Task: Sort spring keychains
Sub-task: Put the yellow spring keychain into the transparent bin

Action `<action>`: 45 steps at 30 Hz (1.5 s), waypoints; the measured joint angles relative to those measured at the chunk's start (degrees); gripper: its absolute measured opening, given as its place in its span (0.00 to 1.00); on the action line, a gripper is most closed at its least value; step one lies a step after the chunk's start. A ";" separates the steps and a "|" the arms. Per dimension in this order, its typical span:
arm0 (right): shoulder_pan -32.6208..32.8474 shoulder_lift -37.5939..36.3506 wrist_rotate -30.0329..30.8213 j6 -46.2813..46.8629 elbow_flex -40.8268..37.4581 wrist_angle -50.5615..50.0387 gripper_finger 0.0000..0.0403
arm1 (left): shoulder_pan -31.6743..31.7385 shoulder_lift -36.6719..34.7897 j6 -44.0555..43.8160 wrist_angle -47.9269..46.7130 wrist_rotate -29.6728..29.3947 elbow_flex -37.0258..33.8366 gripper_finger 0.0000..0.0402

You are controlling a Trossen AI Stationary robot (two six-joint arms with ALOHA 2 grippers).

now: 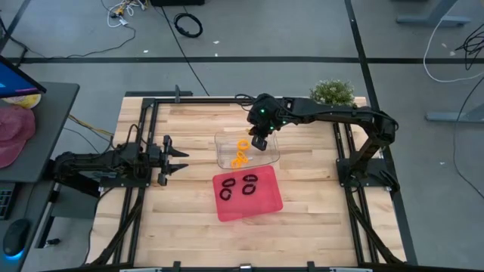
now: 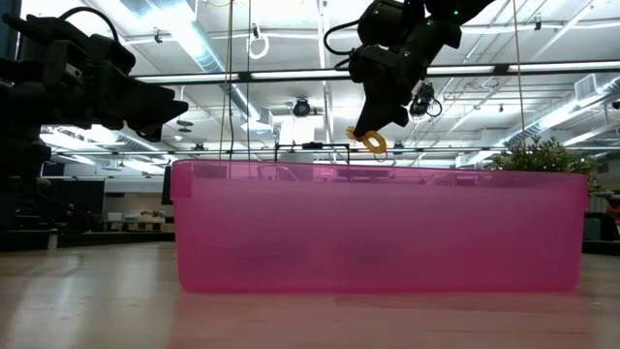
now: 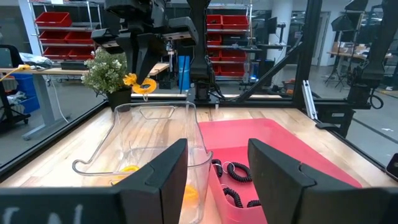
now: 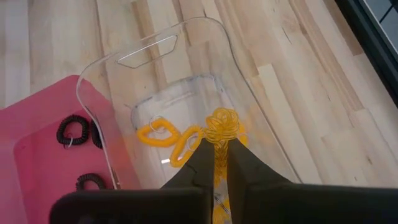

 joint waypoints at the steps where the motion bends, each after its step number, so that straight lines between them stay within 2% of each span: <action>1: 0.02 0.00 -0.01 -0.02 0.00 0.12 0.03 | 0.00 0.02 0.00 0.00 0.00 0.00 0.43; 16: 0.17 -0.02 0.00 -0.02 0.00 0.53 0.04 | 0.00 0.00 0.00 0.00 0.00 0.00 0.43; 45: 0.17 -0.04 0.17 1.75 -0.02 3.07 0.47 | 0.00 0.01 0.00 0.00 0.00 0.00 0.43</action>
